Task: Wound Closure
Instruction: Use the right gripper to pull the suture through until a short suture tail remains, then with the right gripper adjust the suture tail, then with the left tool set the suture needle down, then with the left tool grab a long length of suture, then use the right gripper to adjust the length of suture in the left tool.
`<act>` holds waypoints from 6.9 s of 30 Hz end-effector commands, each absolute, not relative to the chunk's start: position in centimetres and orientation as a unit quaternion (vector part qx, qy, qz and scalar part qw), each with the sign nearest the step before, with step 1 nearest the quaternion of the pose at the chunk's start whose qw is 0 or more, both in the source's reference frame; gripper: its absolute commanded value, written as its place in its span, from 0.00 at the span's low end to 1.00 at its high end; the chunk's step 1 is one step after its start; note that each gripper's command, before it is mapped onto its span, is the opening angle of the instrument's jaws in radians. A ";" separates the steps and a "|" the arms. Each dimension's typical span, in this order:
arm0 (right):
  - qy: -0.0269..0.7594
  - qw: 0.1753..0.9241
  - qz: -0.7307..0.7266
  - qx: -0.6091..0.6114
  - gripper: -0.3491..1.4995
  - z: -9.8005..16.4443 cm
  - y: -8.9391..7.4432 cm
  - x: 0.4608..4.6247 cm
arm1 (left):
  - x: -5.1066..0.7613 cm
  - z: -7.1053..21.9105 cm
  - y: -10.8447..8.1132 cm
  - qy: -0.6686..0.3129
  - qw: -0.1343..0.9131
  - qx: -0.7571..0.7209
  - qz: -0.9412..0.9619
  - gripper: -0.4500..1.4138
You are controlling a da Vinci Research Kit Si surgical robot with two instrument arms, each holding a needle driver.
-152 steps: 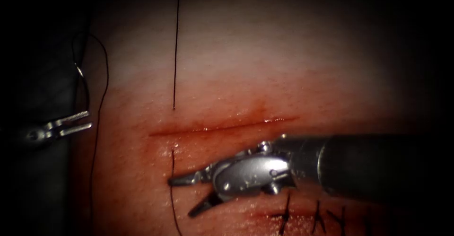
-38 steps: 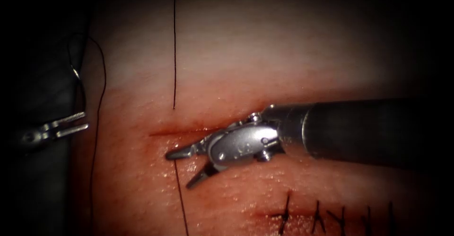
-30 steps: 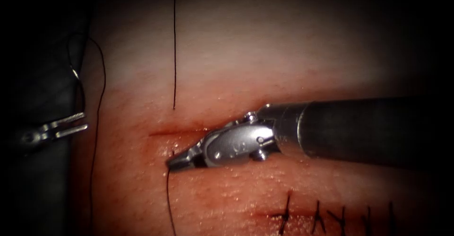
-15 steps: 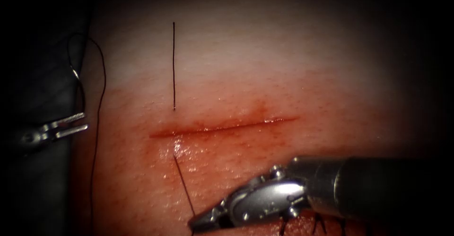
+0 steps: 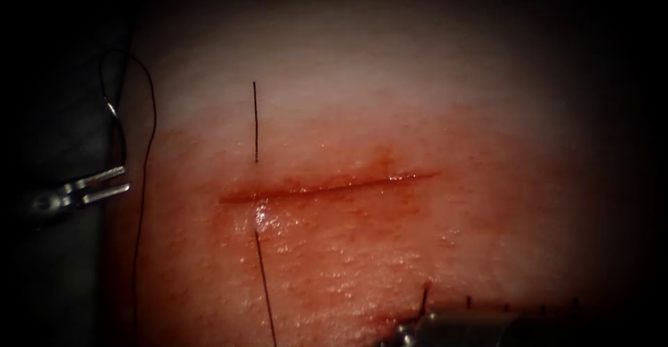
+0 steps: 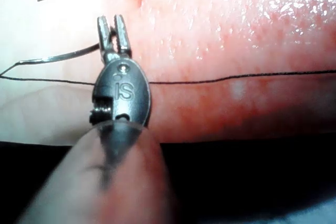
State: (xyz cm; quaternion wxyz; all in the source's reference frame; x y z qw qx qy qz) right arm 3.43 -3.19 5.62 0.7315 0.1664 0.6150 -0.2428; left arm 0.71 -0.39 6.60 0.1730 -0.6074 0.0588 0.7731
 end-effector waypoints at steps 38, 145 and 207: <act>0.499 0.727 0.445 0.158 0.59 6.8 -0.6 3.50 | 0.66 6.7 -0.4 0.059 0.173 -0.608 0.773 0.00; 0.575 0.788 0.209 0.069 0.97 6.5 -1.0 2.71 | -0.15 6.9 -0.2 -0.019 0.143 -0.610 0.780 0.56; 0.670 0.738 0.068 0.044 0.84 6.1 -1.1 3.76 | -0.84 6.0 -0.8 0.123 -0.191 -0.556 0.800 0.00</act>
